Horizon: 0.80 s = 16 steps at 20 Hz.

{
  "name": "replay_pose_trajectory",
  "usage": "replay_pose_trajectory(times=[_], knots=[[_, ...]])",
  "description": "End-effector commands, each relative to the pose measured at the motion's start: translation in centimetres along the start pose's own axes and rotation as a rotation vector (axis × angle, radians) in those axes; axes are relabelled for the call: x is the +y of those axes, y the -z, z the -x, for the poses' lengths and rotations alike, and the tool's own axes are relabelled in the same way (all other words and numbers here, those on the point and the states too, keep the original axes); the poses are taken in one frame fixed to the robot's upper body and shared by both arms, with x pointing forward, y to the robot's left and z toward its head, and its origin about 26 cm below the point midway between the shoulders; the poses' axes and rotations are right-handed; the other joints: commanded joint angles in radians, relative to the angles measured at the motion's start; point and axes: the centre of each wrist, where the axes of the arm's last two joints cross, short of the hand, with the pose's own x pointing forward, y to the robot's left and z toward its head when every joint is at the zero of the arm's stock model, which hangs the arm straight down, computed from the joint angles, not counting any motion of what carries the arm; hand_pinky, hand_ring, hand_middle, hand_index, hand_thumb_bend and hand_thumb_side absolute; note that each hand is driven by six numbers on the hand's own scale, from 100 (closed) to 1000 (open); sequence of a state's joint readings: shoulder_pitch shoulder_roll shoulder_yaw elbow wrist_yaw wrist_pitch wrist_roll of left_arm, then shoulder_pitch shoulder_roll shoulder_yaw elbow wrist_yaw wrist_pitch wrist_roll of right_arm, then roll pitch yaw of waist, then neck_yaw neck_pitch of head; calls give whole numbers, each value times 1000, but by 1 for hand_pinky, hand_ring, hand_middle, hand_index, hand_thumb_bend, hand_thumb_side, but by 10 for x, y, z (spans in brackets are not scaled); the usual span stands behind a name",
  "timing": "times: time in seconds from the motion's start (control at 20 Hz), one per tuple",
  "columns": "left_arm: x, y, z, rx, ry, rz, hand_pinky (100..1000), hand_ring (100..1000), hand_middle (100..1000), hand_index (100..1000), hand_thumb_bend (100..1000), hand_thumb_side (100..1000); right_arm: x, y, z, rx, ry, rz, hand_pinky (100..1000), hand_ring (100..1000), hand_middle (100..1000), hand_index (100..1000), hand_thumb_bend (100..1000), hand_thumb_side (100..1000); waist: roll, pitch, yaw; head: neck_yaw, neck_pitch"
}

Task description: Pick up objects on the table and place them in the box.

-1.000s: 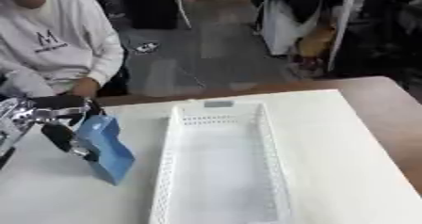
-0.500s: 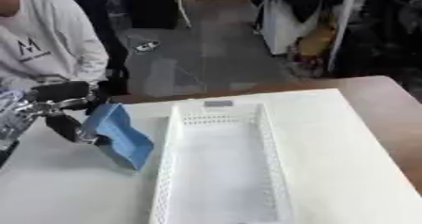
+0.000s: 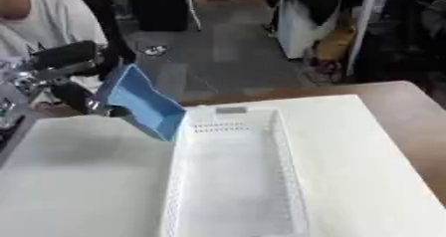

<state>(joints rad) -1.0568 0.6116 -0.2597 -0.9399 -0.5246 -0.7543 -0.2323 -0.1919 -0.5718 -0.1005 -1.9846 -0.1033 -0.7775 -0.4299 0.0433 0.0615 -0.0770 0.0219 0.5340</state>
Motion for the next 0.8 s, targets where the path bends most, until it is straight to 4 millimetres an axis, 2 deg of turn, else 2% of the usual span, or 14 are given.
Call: replay_pose_trajectory(times=[0.05, 0.3, 0.8], knots=[[22, 12, -7, -48, 8, -49, 100, 100, 216, 476, 352, 700, 0, 12, -3, -42, 12, -5, 347, 533, 632, 675, 100, 772, 1, -16, -5, 11, -7], [17, 24, -12, -104, -23, -62, 100, 100, 216, 477, 353, 701, 2, 18, -2, -52, 33, 5, 350, 533, 629, 672, 100, 763, 9, -16, -23, 16, -16], [0, 42, -19, -181, -47, -19, 100, 100, 220, 481, 348, 713, 9, 31, 0, -71, 81, 21, 359, 534, 627, 670, 100, 802, 23, -12, -59, 31, -37]])
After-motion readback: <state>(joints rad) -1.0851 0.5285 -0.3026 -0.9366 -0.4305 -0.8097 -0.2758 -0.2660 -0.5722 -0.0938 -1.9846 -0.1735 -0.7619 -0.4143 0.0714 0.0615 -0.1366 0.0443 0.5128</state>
